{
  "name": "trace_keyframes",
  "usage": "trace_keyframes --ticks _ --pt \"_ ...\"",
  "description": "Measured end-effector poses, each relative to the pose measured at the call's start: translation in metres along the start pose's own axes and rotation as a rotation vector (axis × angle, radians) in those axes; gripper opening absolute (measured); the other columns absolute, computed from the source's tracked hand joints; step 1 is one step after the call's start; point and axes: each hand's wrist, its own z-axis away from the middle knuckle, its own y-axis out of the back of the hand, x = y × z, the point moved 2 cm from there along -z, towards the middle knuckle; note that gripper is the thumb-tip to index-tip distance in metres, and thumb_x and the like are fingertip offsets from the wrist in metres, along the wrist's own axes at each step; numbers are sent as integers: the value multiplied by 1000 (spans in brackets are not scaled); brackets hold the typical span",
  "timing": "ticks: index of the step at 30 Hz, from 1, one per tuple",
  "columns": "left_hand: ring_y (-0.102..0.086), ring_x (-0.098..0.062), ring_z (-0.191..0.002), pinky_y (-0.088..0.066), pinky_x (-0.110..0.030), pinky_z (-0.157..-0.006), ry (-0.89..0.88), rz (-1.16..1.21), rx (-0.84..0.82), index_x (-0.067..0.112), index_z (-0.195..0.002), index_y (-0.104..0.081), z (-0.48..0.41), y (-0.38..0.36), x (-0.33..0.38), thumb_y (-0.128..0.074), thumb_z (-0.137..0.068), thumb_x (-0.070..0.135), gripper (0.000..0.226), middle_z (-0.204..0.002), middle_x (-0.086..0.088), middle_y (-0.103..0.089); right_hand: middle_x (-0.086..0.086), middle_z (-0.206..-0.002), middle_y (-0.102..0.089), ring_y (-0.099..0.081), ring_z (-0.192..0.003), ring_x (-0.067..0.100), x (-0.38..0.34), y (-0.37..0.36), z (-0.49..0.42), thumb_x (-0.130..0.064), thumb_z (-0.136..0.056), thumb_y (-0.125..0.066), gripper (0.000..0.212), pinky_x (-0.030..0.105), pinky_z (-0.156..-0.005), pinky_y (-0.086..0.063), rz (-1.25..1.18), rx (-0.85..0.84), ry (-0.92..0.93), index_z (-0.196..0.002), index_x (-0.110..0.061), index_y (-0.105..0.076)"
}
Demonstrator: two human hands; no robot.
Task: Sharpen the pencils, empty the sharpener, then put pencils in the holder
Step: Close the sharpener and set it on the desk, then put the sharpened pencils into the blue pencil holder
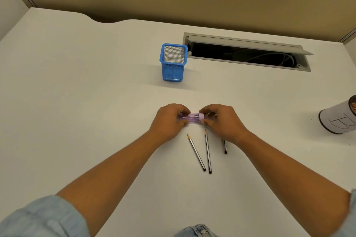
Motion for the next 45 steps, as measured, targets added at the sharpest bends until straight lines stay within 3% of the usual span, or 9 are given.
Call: trace_keyframes --ticks 7,17,21,23,25,29,35,41,45 --pt "-60 -19 -115 -37 -19 -86 1 -13 -19 19 -113 -68 -2 -1 -1 -77 -81 13 34 -116 -3 -69 -2 -106 -71 -65 -88 12 5 2 1 -21 -82 -75 33 26 -84 -55 -14 7 20 -114 -20 -69" --pt "-39 -20 -138 -31 -33 -111 -21 -20 136 18 -118 -64 17 7 -3 -78 -80 20 40 -131 -1 -61 -6 -105 -68 -64 -86 12 17 13 22 -22 -85 -71 29 16 -75 -44 -56 124 -83 -114 -21 -68" --pt "-60 -15 -106 -43 -23 -89 41 17 268 23 -105 -65 46 7 7 -73 -84 29 23 -108 5 -66 -9 -98 -70 -66 -84 8 22 13 41 -22 -85 -71 21 13 -71 -44 -105 194 -156 -106 -22 -70" --pt "-64 -13 -79 -51 -27 -69 139 34 221 26 -87 -64 61 0 12 -70 -84 36 12 -82 12 -64 -6 -92 -70 -65 -77 5 23 12 52 -19 -85 -71 14 15 -70 -45 -129 250 -208 -99 -21 -70" --pt "-63 -15 -67 -51 -28 -61 248 20 136 26 -73 -61 71 -13 15 -66 -84 45 22 -65 11 -61 -3 -86 -69 -63 -72 5 26 9 62 -17 -85 -70 10 20 -71 -50 -143 297 -273 -94 -20 -68" --pt "-60 -19 -62 -44 -26 -55 327 -18 12 21 -59 -53 83 -37 18 -60 -86 54 43 -58 7 -56 -2 -81 -67 -65 -72 12 32 0 78 -24 -82 -74 14 35 -78 -56 -147 337 -385 -92 -18 -66" --pt "-50 -23 -52 -35 -25 -48 396 -15 0 19 -49 -36 82 -50 21 -65 -80 54 55 -48 5 -44 -5 -78 -66 -68 -73 19 29 -8 88 -27 -77 -78 23 39 -76 -57 -131 316 -428 -93 -19 -64" --pt "-69 -24 -56 -60 -34 -58 429 71 14 13 -52 -53 77 -53 24 -65 -76 42 39 -53 -4 -66 -6 -79 -65 -66 -76 18 23 -9 90 -18 -79 -74 19 30 -74 -52 -105 305 -437 -95 -17 -64" --pt "-70 -23 -52 -61 -39 -57 429 105 42 9 -53 -54 77 -54 21 -62 -73 36 35 -54 -9 -68 -9 -79 -64 -64 -76 17 22 -8 90 -15 -80 -68 15 25 -68 -45 -103 303 -450 -94 -19 -64"
